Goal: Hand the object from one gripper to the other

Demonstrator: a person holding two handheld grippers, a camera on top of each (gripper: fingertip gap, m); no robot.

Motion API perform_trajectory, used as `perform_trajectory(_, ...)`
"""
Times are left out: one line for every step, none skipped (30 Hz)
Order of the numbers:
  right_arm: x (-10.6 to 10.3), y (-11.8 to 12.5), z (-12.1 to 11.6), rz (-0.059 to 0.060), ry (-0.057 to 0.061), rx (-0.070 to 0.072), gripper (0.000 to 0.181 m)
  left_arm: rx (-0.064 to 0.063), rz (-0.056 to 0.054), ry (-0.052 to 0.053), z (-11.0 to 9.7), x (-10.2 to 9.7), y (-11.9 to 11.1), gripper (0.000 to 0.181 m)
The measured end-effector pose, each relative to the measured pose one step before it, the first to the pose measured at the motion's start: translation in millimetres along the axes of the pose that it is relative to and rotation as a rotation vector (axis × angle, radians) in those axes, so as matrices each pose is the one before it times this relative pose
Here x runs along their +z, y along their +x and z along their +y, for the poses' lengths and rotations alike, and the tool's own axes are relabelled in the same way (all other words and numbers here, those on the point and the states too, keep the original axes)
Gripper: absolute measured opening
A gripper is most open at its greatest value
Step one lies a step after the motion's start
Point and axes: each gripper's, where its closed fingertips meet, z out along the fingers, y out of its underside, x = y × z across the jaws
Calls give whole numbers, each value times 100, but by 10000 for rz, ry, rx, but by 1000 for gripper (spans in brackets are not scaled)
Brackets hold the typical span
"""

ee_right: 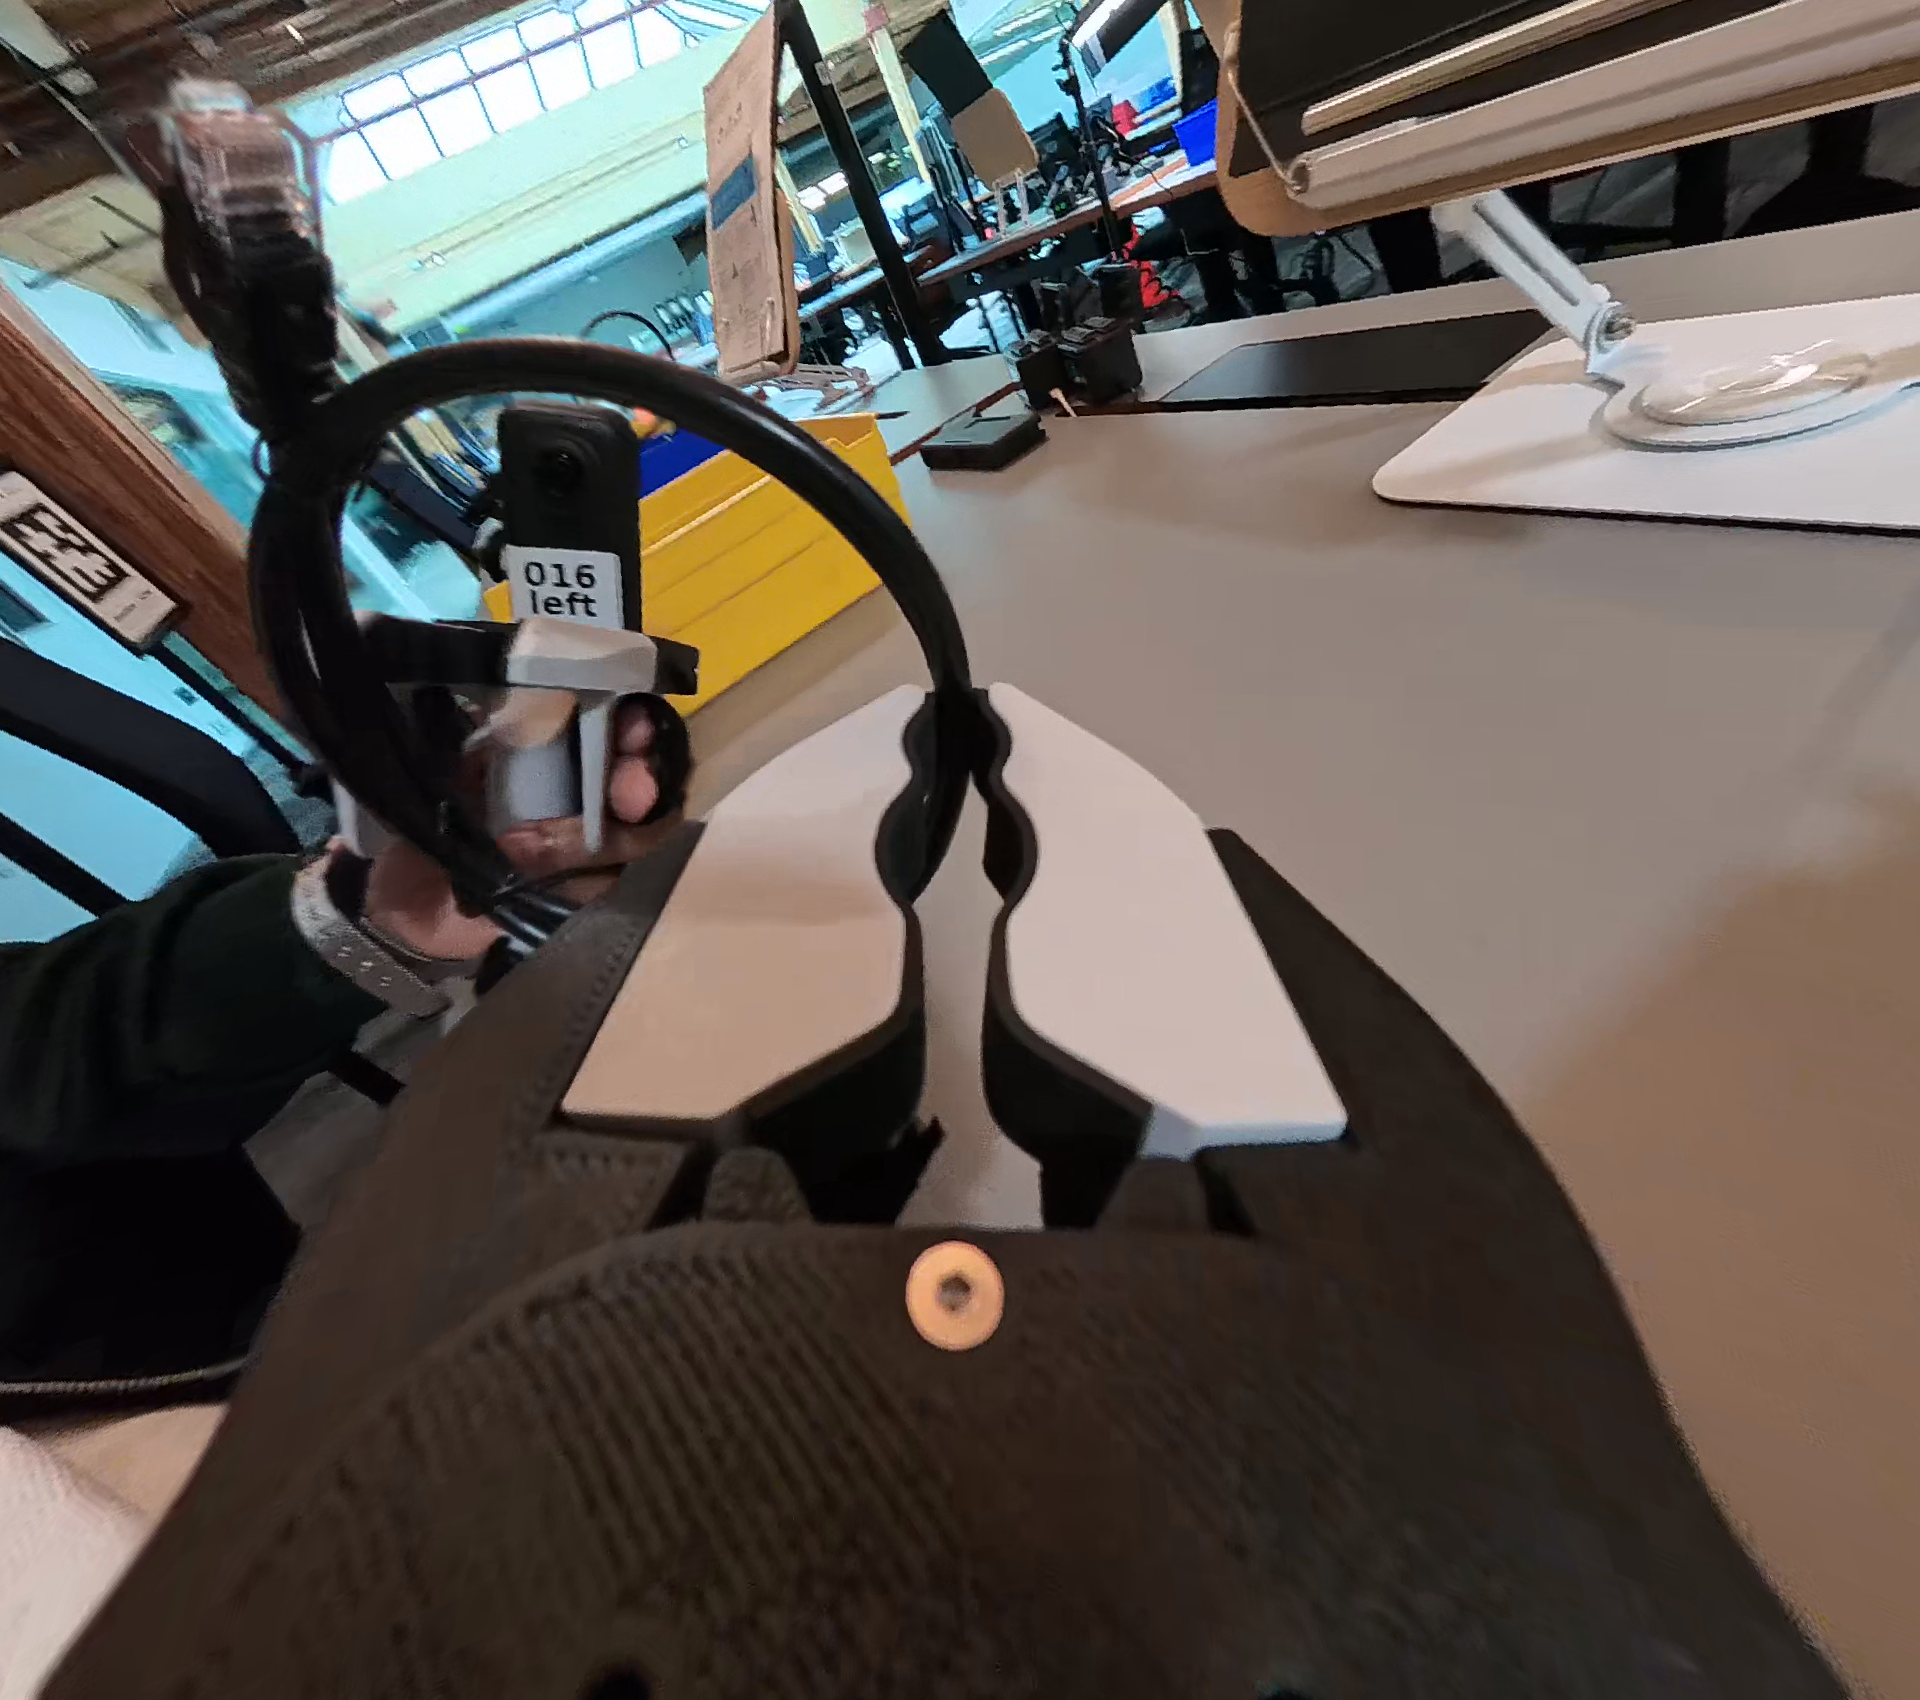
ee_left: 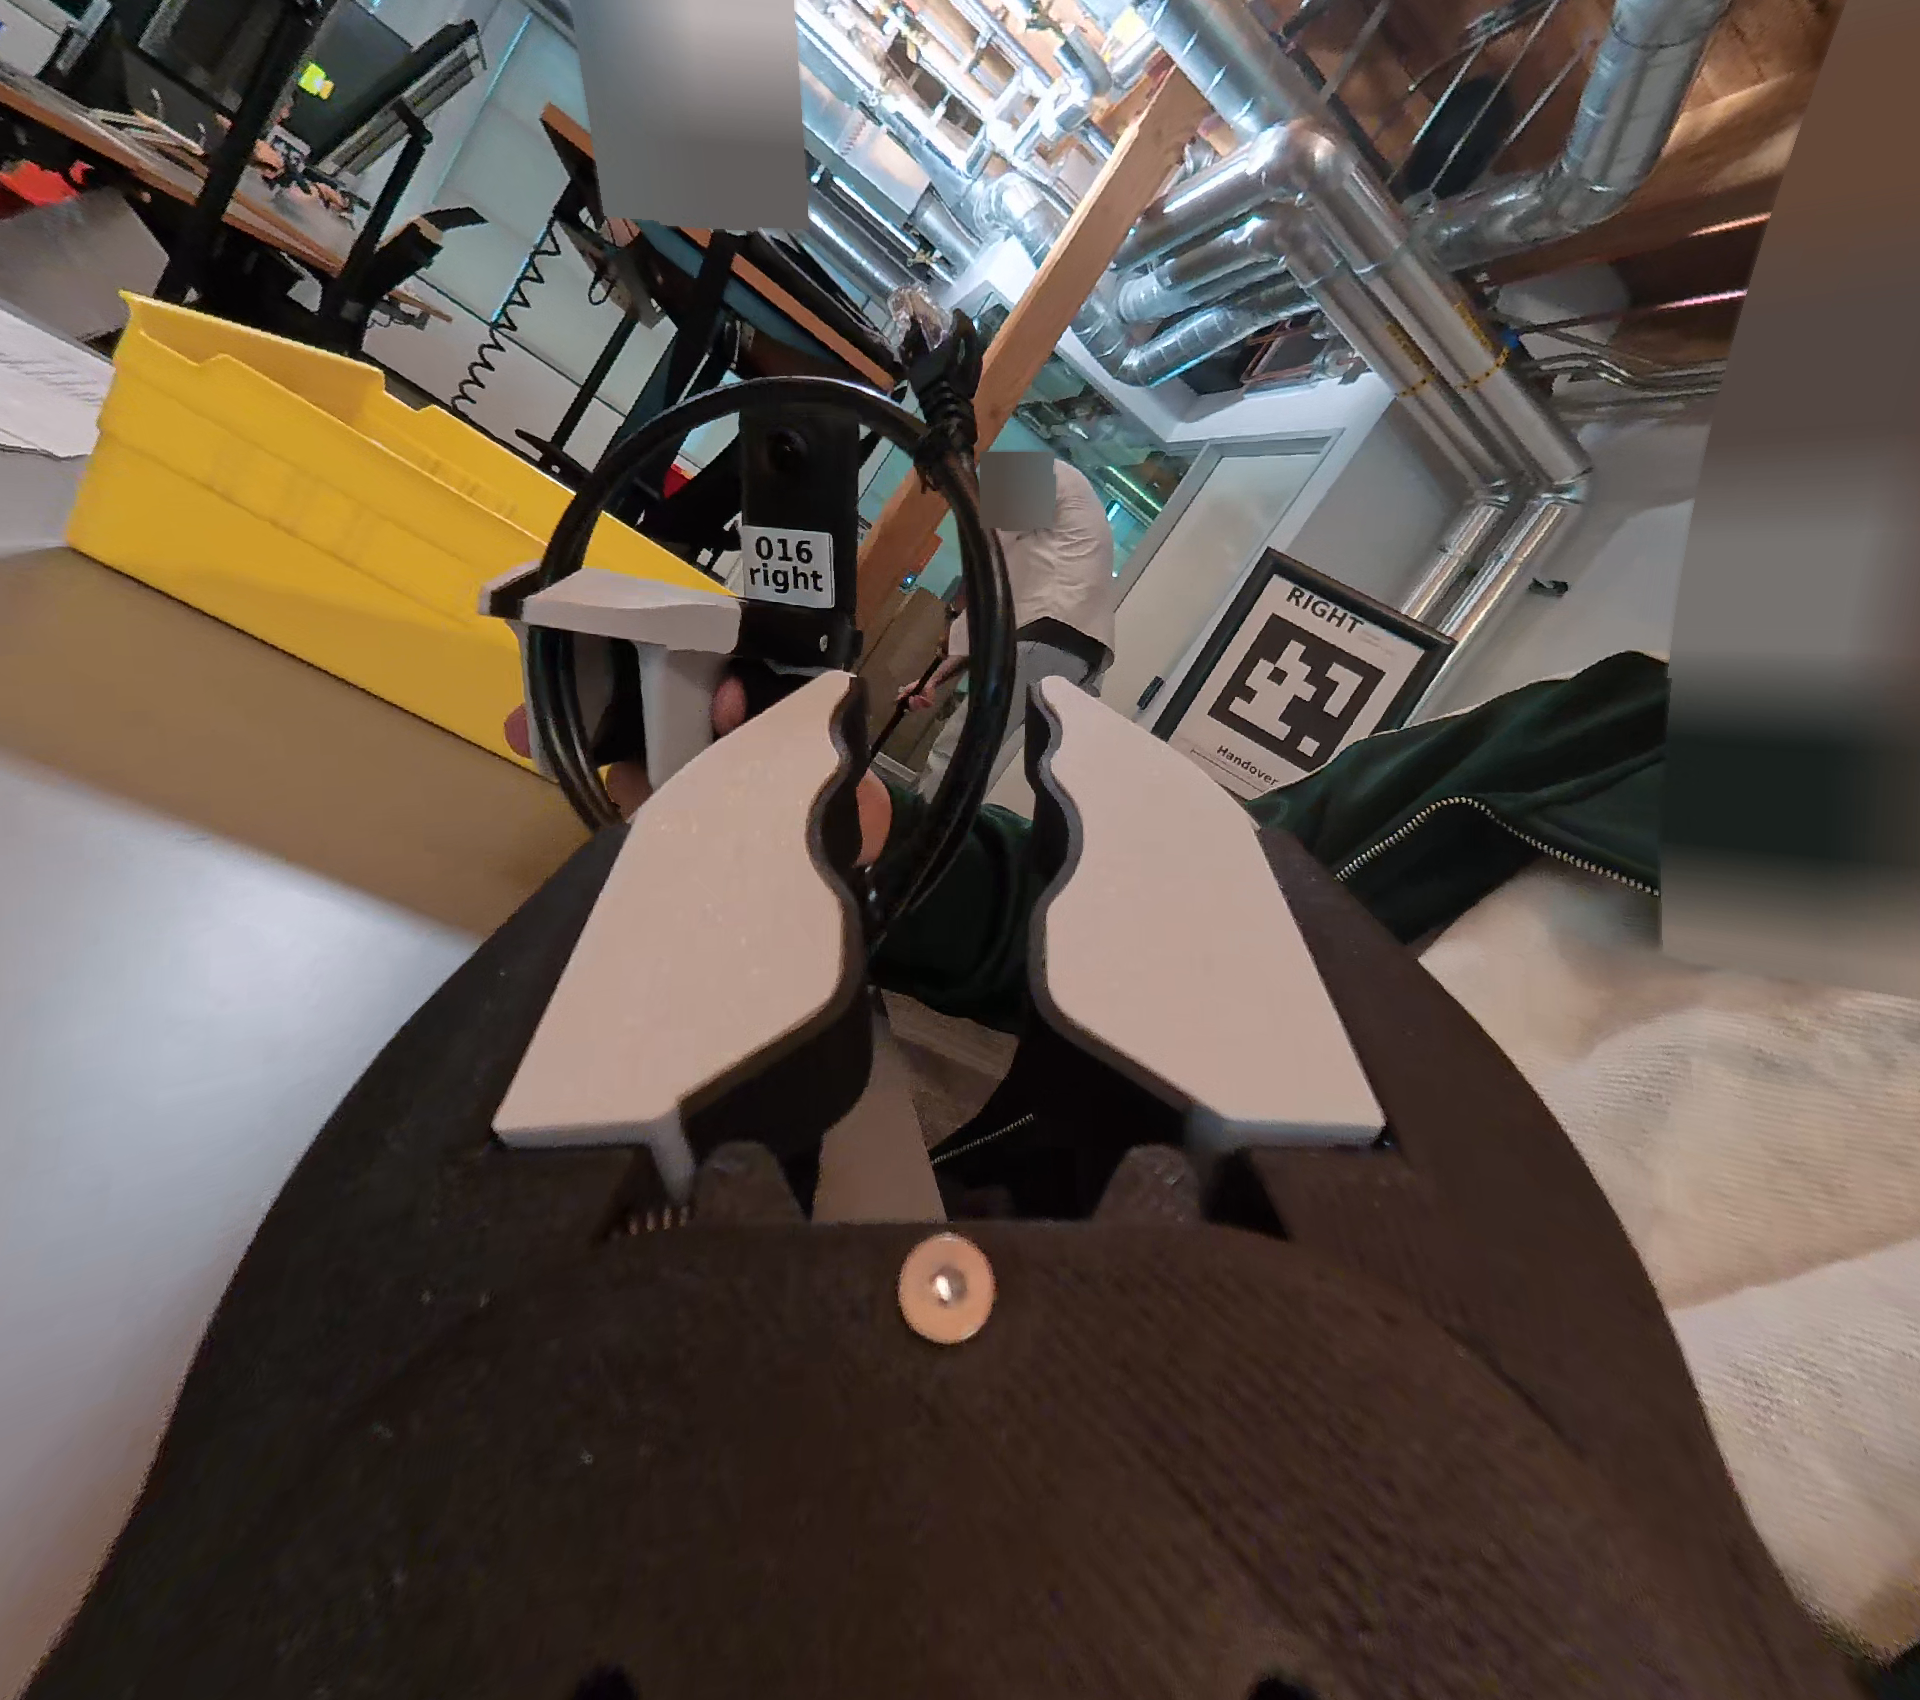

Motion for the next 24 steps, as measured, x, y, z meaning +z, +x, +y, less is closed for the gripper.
perform_trajectory(-53,-137,-143,-209,118,246,5,32,54,-8,-44,-164,21,29)
perform_trajectory(-77,-81,-145,-176,117,269,6,3,49,-49,34,-142,-16,30)
perform_trajectory(-93,-23,-151,-145,112,249,6,8,27,-122,168,-111,-69,31)
perform_trajectory(-100,-39,-169,-144,111,203,6,16,-6,-224,349,-42,-125,33)
perform_trajectory(-103,-7,-164,-94,98,150,6,46,9,-311,501,9,-81,34)
perform_trajectory(-95,33,-135,-57,73,104,6,65,-45,-342,558,105,-121,36)
perform_trajectory(-69,-57,-114,-103,59,64,6,95,-99,-356,585,172,-162,39)
perform_trajectory(-47,-66,-80,-90,42,45,6,192,-21,-298,499,222,28,39)
perform_trajectory(-22,4,-20,-21,6,57,6,301,28,-135,253,265,212,39)
perform_trajectory(5,-13,23,-38,-6,48,6,362,57,-15,59,290,343,37)
perform_trajectory(31,-38,68,-50,-18,60,6,456,121,42,-65,287,500,36)
perform_trajectory(59,-26,101,-57,-30,80,6,517,100,33,-89,276,519,35)
perform_trajectory(76,-38,131,-74,-51,91,6,497,-30,-31,-36,261,315,35)
perform_trajectory(111,-86,171,-102,-74,100,6,450,-46,-117,88,209,261,34)
perform_trajectory(113,-97,168,-107,-73,86,6,376,-28,-139,143,175,216,32)
perform_trajectory(134,-117,165,-114,-73,62,6,231,-71,-143,159,126,66,32)
perform_trajectory(140,-140,190,-116,-94,49,6,114,1,-69,75,90,94,31)
perform_trajectory(157,-118,232,-98,-116,33,6,7,62,49,-50,52,121,30)
perform_trajectory(145,-96,244,-64,-127,16,6,-89,52,87,-110,24,43,29)
perform_trajectory(152,-86,226,-49,-128,-7,6,-127,63,132,-160,-15,53,29)
perform_trajectory(132,-91,205,-33,-112,-32,6,-140,117,149,-194,-21,120,27)
perform_trajectory(129,-95,173,-33,-101,-46,6,-118,134,117,-155,-18,139,25)
perform_trajectory(123,-123,182,-51,-110,-39,6,-76,115,54,-66,4,135,23)
perform_trajectory(108,-115,147,-50,-89,-42,6,-27,46,-42,73,16,63,21)
